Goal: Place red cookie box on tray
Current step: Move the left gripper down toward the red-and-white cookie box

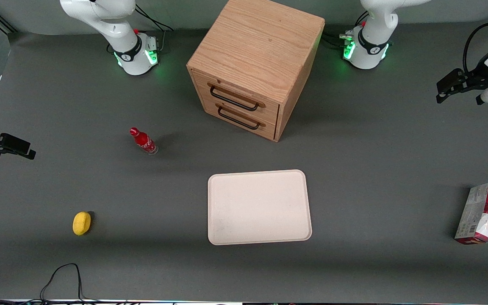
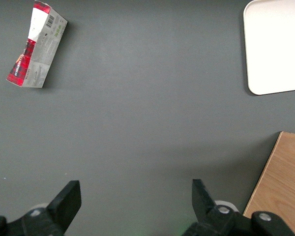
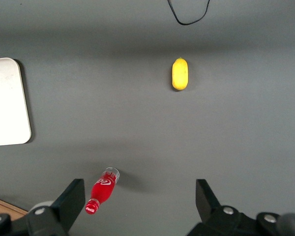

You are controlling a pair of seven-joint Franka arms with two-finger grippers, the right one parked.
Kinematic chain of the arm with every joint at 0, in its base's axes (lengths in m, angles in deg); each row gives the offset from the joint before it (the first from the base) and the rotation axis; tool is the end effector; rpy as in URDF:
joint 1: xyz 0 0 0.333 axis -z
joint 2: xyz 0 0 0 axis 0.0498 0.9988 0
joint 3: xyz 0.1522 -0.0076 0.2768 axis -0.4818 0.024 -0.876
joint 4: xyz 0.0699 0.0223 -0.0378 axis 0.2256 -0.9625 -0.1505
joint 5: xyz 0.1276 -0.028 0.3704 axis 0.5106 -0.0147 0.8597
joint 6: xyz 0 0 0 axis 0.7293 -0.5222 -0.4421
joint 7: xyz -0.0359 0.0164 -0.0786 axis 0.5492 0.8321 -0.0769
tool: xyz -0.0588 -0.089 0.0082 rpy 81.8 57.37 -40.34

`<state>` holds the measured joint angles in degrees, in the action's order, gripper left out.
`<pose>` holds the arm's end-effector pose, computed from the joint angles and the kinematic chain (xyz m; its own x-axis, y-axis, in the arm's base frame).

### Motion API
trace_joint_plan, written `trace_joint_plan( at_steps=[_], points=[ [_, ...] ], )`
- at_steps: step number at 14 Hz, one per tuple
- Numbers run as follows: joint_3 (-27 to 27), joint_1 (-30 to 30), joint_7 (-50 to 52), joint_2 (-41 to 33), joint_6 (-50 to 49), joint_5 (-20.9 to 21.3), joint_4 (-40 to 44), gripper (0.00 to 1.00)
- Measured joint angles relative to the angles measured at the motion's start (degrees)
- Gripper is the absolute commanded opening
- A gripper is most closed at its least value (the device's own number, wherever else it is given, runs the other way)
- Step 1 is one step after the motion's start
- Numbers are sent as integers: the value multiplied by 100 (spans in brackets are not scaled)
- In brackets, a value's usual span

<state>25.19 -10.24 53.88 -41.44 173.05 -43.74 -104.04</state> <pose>0.4907 -0.0044 0.6130 0.9971 -0.0736 0.0202 -0.0733 -0.9972 -0.0120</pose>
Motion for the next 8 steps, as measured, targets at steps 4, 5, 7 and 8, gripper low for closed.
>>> trace_joint_plan(
  at_steps=[4, 5, 7, 8],
  points=[
    [-3, -2, 0, 0, 5, 38, -1, 100],
    [-13, -7, 0, 1, 22, 83, -2, 100],
    [-40, -55, -2, 6, 32, 189, -2, 100],
    [-77, -73, -2, 15, 35, 268, -2, 100]
  ],
)
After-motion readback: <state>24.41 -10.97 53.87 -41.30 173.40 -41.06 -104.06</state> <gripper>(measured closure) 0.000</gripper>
